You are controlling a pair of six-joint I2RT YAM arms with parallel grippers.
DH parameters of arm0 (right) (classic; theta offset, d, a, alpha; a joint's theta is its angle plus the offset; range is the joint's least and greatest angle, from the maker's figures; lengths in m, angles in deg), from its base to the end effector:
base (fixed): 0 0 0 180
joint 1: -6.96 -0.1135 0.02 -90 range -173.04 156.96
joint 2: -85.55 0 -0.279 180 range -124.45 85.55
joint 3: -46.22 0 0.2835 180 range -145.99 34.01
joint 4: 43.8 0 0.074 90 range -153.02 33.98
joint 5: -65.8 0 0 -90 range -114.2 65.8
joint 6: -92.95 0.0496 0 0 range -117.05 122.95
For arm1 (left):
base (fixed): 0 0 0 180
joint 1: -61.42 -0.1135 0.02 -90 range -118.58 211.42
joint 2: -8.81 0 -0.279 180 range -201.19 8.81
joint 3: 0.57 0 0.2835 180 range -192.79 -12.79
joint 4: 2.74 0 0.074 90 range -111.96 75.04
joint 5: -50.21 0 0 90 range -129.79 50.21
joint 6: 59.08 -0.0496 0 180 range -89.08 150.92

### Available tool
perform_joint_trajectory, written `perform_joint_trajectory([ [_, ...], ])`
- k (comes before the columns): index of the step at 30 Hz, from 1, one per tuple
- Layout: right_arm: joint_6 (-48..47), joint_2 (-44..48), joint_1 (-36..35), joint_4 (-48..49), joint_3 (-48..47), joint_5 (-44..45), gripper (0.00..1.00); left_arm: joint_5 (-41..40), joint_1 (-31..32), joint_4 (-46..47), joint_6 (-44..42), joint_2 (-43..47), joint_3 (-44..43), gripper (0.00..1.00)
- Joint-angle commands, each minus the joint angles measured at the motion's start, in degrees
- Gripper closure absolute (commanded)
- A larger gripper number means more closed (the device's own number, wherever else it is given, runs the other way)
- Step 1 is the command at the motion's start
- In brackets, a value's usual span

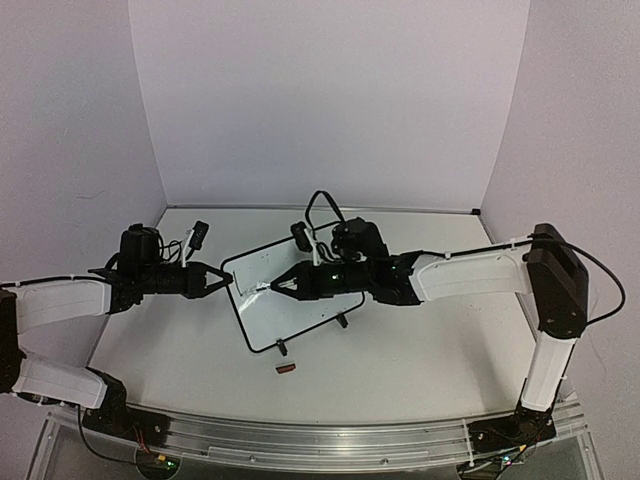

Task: Write a sentence on the whiteboard

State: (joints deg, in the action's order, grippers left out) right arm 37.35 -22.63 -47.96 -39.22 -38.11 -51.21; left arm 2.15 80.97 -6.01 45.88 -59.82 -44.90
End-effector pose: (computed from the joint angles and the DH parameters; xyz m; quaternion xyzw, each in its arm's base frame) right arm 0.2562 0.4040 0.2249 -0.2742 0.7562 0.5310 0.2664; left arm 0.2481 -0.1233 0.2053 0.2173 0.7905 -0.4358 0.3714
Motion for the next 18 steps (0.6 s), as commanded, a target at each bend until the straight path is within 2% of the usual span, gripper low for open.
perform_joint_trajectory([
  [1,1.4,4.5,0.0,5.1,0.6,-1.4,1.0,-3.0,-0.5,-0.6,-2.0,1.5,0.0,1.0],
  [18,1.7,2.8,0.1,6.0,-0.8,4.3,1.0,-2.9,-0.6,-0.7,-2.0,1.3,-0.1,1.0],
])
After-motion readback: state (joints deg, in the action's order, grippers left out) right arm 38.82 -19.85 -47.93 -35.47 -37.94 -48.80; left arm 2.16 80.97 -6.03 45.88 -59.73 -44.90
